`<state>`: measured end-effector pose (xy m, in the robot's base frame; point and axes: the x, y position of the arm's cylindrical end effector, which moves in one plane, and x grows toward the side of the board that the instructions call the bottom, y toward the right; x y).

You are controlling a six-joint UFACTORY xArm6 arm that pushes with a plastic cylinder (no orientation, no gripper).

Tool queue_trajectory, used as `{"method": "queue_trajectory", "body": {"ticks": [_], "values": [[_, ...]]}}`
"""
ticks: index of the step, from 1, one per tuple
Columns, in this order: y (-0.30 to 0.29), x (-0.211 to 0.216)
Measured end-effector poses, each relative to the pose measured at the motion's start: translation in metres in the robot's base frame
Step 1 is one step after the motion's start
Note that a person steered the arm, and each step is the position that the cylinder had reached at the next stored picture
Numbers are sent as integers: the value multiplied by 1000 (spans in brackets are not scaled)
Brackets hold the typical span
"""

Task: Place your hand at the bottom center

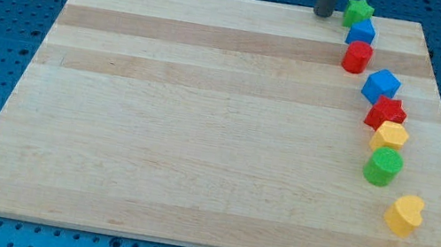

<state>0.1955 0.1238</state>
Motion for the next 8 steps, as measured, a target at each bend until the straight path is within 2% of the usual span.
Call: {"method": "queue_trajectory", "body": {"ticks": [1,2,3,4,5,6,7,8], "values": [[-4,2],[-51,30],[-67,53],[-61,55],[-60,17],[-53,-3],[-35,-3],[-53,27]]}}
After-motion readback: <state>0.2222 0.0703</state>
